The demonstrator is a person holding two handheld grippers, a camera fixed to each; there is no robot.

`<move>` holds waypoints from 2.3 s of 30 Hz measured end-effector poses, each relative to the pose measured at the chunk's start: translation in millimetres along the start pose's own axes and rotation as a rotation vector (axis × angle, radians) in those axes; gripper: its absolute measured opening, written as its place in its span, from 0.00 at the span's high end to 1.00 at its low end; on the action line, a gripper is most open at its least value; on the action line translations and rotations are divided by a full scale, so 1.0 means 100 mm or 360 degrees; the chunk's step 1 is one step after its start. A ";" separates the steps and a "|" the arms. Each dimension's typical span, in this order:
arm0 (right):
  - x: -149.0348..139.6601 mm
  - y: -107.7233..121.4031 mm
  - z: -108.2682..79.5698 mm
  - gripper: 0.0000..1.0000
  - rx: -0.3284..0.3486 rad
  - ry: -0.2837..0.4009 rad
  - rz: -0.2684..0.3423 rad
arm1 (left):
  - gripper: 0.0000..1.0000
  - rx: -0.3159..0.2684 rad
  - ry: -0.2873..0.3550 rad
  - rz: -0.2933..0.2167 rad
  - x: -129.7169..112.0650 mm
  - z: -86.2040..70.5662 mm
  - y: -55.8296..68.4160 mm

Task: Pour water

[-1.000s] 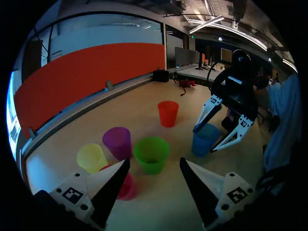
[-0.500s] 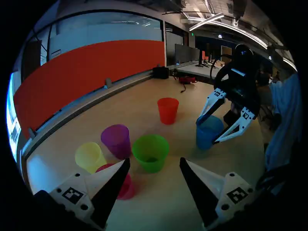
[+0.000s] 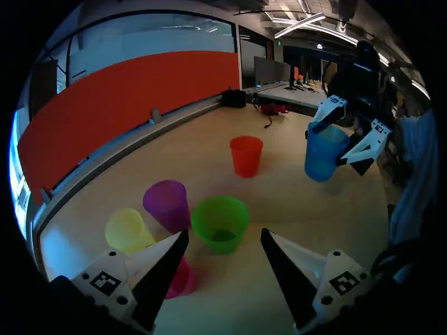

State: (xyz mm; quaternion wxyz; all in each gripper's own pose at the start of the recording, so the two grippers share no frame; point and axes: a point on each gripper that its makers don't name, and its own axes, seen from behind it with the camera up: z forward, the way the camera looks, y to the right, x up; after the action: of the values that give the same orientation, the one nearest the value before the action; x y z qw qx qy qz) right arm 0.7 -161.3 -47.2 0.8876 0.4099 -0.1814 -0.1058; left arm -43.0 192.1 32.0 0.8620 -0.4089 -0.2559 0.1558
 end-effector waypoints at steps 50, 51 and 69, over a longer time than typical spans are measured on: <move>0.41 0.37 -0.90 0.10 -0.0272 0.0248 0.0039 | 0.13 0.0084 -0.0105 -0.0005 -0.11 0.63 -0.14; 0.41 0.37 -0.91 0.10 -0.0273 0.0249 0.0040 | 0.13 0.0078 -0.0103 -0.0010 -0.10 0.63 -0.14; 0.49 0.40 -0.91 0.10 -0.0276 0.0255 0.0031 | 0.14 0.0068 0.0042 -0.0017 0.23 0.39 -0.06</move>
State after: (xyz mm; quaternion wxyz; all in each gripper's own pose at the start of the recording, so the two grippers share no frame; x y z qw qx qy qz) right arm 83.7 -89.4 -59.3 0.9324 0.3369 -0.1040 -0.0794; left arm -45.7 224.5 64.8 0.8747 -0.3910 -0.2432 0.1513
